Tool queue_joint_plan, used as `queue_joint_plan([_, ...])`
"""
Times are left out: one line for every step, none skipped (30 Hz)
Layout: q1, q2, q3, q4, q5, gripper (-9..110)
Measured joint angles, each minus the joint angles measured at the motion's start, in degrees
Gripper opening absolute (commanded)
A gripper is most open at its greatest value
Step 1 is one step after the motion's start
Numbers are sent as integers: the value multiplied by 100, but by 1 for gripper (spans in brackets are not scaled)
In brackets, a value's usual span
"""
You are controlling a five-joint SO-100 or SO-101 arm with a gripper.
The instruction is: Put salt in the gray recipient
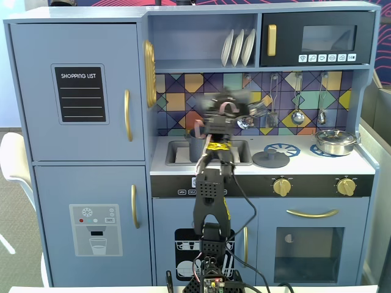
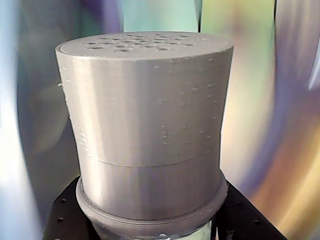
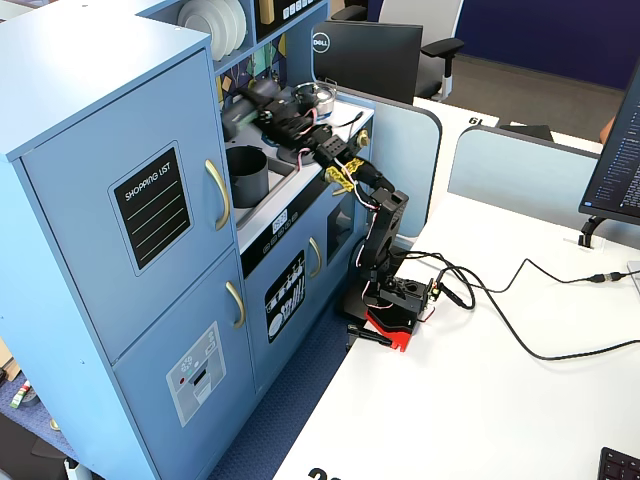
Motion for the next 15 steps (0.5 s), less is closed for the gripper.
queue_joint_plan([343,0,105,-44,-668,0])
queue_joint_plan([668,0,220,-141,-1345,0])
queue_joint_plan([984,0,369,-308,-2013,0])
queue_joint_plan([1292,-18,501,-554,-2689,0])
queue_joint_plan([1600,-97,571,-817,-3393,0])
queue_joint_plan([1863,-193,615,-1099,-4069,0])
queue_joint_plan([2127,-308,633,-1397,-4676,0])
queue_joint_plan([2303,-431,642,-1670,-5238,0])
queue_joint_plan([2452,-545,642,-1925,-5748,0])
queue_joint_plan([2558,-650,642,-2136,-6135,0])
queue_joint_plan([2637,-729,642,-2320,-6442,0])
queue_joint_plan([2698,-800,642,-2443,-6697,0])
queue_joint_plan([2733,-853,642,-2531,-6908,0])
queue_joint_plan([2733,-914,642,-2584,-7066,0])
queue_joint_plan([2733,-976,642,-2619,-7198,0])
